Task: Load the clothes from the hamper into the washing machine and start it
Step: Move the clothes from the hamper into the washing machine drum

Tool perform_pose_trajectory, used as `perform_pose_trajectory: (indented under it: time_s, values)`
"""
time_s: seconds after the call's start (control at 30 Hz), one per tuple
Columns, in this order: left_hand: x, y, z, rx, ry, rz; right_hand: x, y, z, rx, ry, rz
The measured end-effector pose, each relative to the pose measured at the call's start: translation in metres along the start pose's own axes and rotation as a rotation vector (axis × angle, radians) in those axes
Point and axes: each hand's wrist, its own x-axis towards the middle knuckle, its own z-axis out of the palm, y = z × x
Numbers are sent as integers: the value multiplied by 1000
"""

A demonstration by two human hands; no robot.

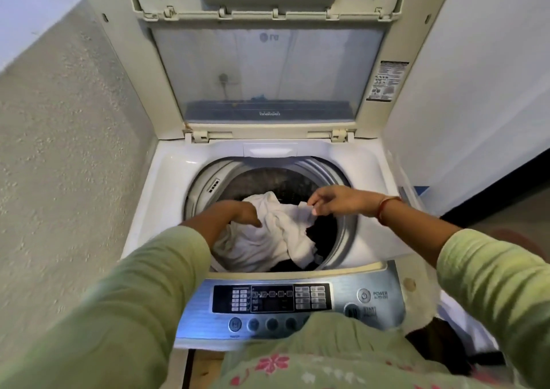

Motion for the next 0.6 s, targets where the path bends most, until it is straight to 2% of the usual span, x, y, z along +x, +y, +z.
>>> perform_pose_trajectory:
  time_s: [0.07,0.2,0.27,0.33,0.43,0.6]
  values:
    - [-15,20,-16,-54,144,144,-22,-3,-17,74,124,-56]
    - [-45,74,-31,-345,664,414,-80,5,-50,251,379,-129]
    - [-63,116,-34,-406,806,561,-112,21,-61,324,513,-131]
    - [-77,163,-34,-451,796,735,-143,39,-69,374,633,-121]
    - [-91,232,-22,-470,699,932,-183,73,-68,444,789,-75]
    - [-88,338,34,-371,397,1048,-234,142,-42,640,966,26]
